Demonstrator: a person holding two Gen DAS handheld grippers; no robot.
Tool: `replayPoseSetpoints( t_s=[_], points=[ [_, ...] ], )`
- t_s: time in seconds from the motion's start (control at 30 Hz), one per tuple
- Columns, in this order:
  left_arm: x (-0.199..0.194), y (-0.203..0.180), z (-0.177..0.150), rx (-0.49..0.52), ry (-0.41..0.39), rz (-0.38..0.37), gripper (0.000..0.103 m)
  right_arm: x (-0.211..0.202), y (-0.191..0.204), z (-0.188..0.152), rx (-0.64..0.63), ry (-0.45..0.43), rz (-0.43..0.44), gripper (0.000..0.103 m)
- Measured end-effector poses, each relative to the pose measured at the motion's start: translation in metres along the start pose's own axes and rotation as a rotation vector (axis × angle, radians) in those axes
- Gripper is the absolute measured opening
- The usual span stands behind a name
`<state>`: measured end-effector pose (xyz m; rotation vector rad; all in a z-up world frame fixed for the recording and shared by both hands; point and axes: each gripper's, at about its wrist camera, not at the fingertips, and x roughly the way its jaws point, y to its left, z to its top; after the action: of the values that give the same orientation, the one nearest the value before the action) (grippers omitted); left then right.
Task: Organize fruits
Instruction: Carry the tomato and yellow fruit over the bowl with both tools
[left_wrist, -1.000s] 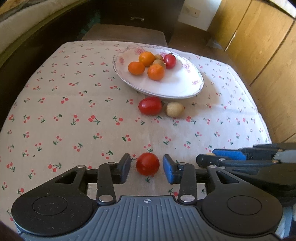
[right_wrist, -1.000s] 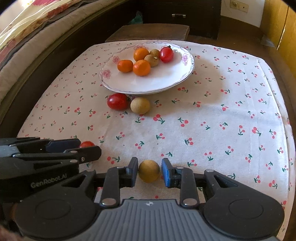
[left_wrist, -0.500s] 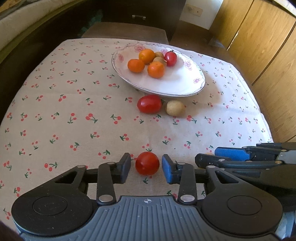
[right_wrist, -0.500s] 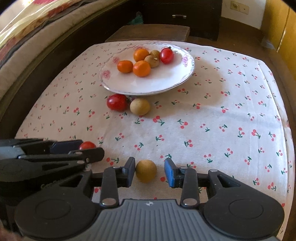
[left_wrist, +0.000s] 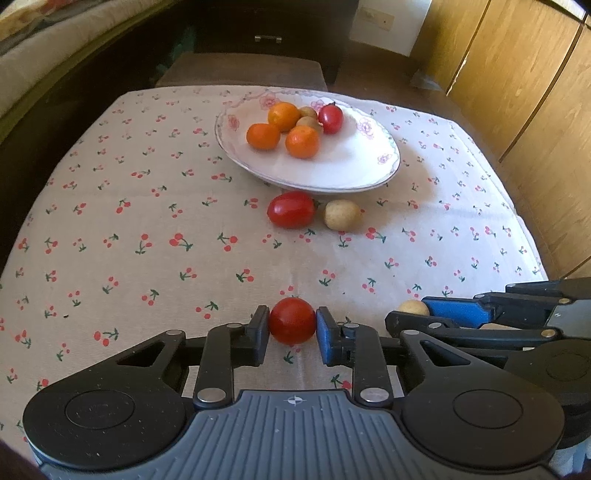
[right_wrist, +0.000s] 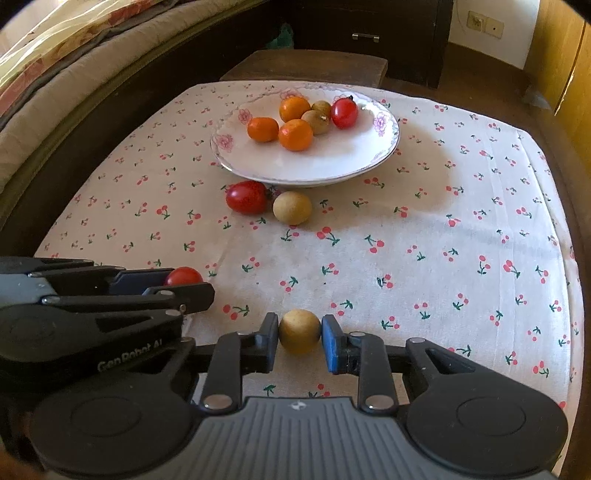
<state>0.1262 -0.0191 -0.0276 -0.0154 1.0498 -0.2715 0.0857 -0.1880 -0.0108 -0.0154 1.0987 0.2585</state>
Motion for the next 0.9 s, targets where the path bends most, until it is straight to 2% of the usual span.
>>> replayPoseSetpoints(
  t_s=[0.43,0.9],
  points=[
    [-0.013,-0.001,0.015,-0.017,-0.051,-0.033,0.033,-0.014,-0.008,0.014,0.045,-0.065,0.017,0.027],
    [-0.012,-0.003,0.048,-0.008,-0.104,-0.014,0.032,-0.014,-0.017,0.045,0.074,-0.129,0.022,0.028]
  ],
)
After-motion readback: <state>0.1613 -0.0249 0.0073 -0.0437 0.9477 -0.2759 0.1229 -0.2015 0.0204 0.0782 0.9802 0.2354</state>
